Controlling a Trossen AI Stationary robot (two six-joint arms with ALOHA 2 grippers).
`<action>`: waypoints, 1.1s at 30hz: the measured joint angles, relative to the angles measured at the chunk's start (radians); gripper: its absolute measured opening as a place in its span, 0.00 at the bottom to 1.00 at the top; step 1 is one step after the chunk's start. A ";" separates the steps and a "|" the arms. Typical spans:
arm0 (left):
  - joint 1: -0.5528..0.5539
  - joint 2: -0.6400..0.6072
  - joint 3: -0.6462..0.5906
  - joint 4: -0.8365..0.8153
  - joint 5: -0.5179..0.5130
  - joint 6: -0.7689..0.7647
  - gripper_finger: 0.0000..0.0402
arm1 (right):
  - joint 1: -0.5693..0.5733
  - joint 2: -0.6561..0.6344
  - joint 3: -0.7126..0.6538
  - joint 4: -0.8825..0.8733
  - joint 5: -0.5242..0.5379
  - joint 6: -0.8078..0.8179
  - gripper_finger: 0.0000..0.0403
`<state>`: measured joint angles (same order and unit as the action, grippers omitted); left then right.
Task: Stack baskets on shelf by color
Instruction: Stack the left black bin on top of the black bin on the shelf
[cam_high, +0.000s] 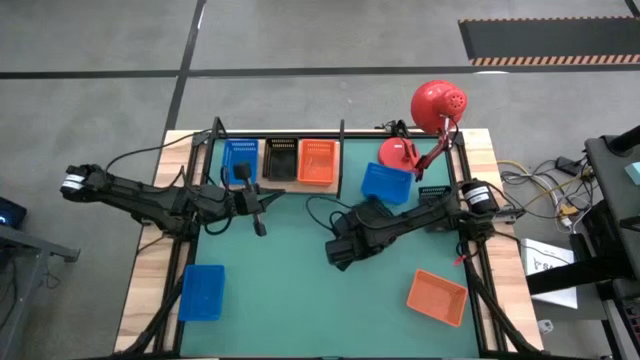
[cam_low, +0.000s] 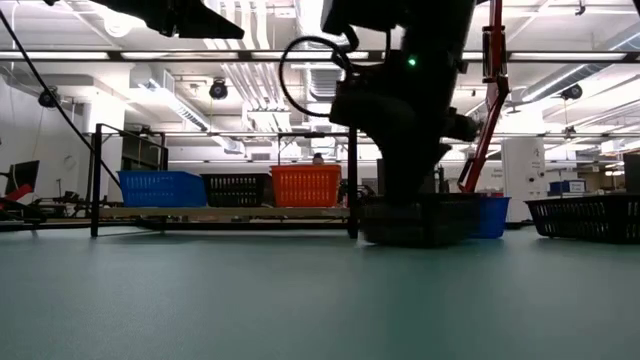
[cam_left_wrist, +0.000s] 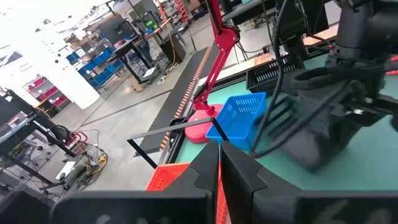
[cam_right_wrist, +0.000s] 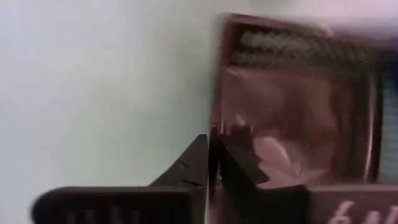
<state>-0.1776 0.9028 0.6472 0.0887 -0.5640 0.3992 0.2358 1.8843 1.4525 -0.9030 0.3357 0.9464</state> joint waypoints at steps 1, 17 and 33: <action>0.000 0.000 0.000 0.000 0.000 0.000 0.00 | 0.003 0.000 0.000 0.025 -0.004 -0.025 0.04; 0.000 0.000 -0.001 0.000 0.003 -0.054 0.00 | 0.071 -0.001 0.020 0.399 -0.202 -0.547 0.18; -0.229 0.260 0.009 0.132 0.036 -0.456 0.00 | 0.154 -0.208 -0.106 0.328 -0.098 -0.849 0.40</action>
<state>-0.4067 1.1629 0.6563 0.2212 -0.5284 -0.0572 0.3900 1.6764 1.3465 -0.5747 0.2378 0.0975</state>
